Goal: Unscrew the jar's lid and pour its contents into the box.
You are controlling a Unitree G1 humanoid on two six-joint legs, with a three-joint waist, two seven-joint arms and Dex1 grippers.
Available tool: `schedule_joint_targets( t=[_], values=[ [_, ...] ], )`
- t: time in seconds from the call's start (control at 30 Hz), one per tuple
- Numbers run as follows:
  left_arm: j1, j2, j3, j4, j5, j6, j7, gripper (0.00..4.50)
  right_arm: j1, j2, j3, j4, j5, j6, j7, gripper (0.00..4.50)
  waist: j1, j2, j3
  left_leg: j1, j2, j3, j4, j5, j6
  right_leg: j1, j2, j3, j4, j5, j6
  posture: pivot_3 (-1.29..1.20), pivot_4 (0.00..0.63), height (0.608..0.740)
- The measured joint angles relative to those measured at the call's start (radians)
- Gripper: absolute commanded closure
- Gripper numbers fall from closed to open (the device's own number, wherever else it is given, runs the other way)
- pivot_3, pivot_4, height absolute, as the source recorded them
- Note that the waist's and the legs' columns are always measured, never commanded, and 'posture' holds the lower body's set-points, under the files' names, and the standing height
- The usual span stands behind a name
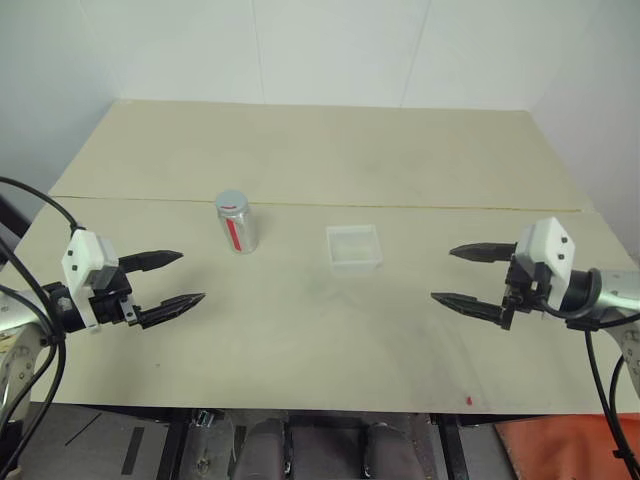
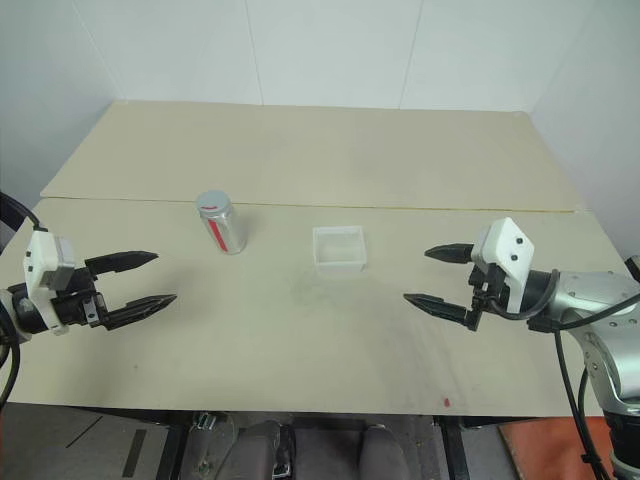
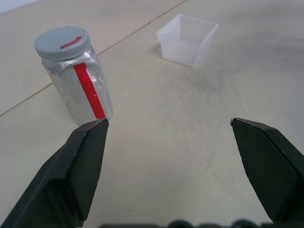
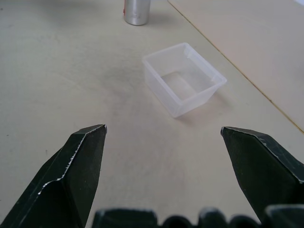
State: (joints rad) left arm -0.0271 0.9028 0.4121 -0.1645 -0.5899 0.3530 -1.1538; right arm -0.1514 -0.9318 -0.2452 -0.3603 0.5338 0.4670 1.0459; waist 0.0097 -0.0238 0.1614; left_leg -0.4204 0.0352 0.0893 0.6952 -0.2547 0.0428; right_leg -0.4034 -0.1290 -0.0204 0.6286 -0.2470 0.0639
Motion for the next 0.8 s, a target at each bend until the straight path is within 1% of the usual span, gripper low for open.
schedule_joint_targets(
  t=[0.3,0.4,0.53,0.7,0.8],
  values=[
    [0.000,0.000,0.000,0.000,0.001,-0.002,0.009,0.05,0.000,0.000,0.000,0.000,0.000,0.000,0.007,0.00,0.000,0.000,0.000,0.000,0.000,0.000,0.000,0.000,0.000,0.000,0.000,0.000,0.000,0.000,0.000,0.00,0.150,0.740],
    [-0.003,-0.020,0.000,-0.003,0.017,-0.014,0.051,0.05,-0.001,0.000,0.000,0.000,0.000,0.000,0.002,0.00,0.000,0.000,0.000,0.000,0.000,0.000,0.000,0.000,0.000,0.000,0.000,0.000,0.000,0.000,0.000,0.00,0.150,0.740],
    [-0.033,-0.144,-0.015,-0.025,0.093,-0.029,0.242,0.05,-0.014,0.019,0.018,0.000,-0.010,0.000,-0.028,0.00,0.002,0.000,0.000,0.000,0.000,-0.001,0.000,0.000,0.000,0.001,0.000,0.000,0.000,0.000,0.000,0.00,0.150,0.740],
    [-0.033,-0.298,-0.077,-0.099,0.164,-0.023,0.453,0.05,-0.025,0.021,0.035,0.002,-0.013,0.000,-0.046,0.00,0.002,0.000,0.000,0.000,0.000,-0.001,0.000,0.000,0.000,0.001,0.000,0.000,0.001,0.000,0.000,0.00,0.150,0.740],
    [-0.040,-0.377,-0.116,-0.109,0.219,-0.022,0.566,0.05,-0.031,0.021,0.039,0.009,-0.016,0.000,-0.047,0.00,0.002,0.000,0.000,0.000,-0.001,-0.001,0.001,0.000,0.000,0.001,0.000,0.000,0.001,0.000,0.000,0.00,0.150,0.740]
  ],
)
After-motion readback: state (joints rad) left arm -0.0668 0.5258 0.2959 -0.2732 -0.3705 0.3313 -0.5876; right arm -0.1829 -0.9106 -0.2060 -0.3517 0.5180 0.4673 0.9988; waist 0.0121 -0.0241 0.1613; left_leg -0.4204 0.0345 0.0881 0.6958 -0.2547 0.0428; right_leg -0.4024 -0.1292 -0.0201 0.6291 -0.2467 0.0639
